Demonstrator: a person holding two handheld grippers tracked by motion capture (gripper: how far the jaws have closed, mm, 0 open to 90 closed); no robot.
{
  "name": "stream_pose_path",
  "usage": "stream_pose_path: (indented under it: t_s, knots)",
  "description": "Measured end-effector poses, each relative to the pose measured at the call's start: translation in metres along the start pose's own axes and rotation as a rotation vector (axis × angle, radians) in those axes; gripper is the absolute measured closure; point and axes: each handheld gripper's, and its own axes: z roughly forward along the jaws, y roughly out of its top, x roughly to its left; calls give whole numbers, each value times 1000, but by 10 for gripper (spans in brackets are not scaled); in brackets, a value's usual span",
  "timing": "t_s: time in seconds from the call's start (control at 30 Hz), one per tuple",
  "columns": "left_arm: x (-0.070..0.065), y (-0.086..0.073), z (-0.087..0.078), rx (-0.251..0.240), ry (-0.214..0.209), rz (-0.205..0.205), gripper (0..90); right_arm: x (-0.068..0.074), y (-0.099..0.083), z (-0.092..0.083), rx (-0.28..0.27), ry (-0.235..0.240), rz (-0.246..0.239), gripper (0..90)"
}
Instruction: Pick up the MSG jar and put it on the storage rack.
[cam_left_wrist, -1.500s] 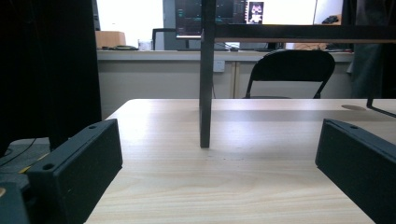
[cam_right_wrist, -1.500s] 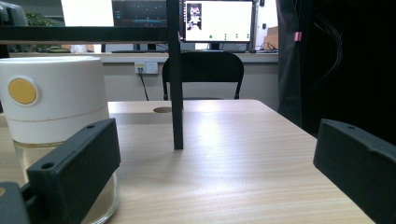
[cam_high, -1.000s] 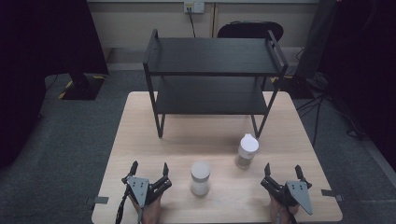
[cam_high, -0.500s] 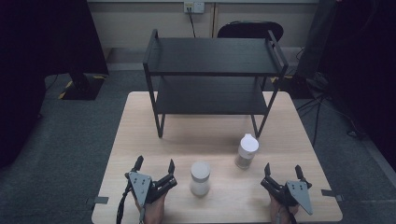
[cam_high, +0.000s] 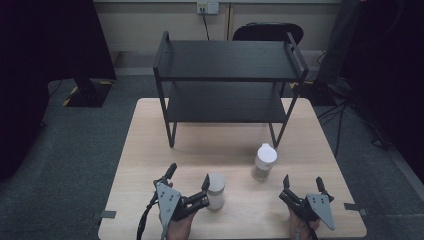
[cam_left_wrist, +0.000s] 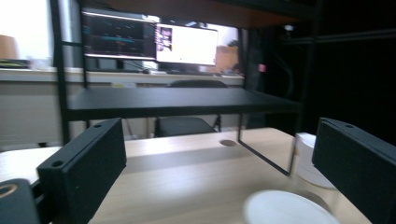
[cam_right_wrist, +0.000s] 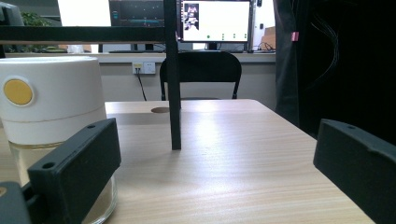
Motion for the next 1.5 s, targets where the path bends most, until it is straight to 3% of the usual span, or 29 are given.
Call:
stream_pose_path:
  t_s: [0.1,0.23,0.33,0.6,0.63,0.97,1.1,1.23,1.33,1.4,1.5]
  knots:
    - [-7,-4,4,29,-37,5,34,0,0,0,0,0,0,0]
    - [-12,-8,6,41,-54,8,43,0,0,0,0,0,0,0]
    - [-18,-15,10,46,-48,28,43,0,0,0,0,0,0,0]
    - [-19,-27,21,107,-58,27,21,0,0,0,0,1,0,0]
    - [-25,-30,21,119,-32,32,9,0,0,0,0,1,0,0]
    - [-24,-37,24,133,-30,23,3,0,0,0,0,2,0,0]
    - [-25,-40,24,116,-36,44,55,0,0,0,0,2,0,0]
    - [-23,-44,23,109,-51,63,190,0,0,0,0,2,0,0]
    - [-22,-46,22,105,-55,59,209,0,0,0,0,2,0,0]
    - [-19,-46,22,103,-72,60,288,0,0,0,0,2,0,0]
    - [-18,-48,22,96,-83,71,330,0,0,0,0,2,0,0]
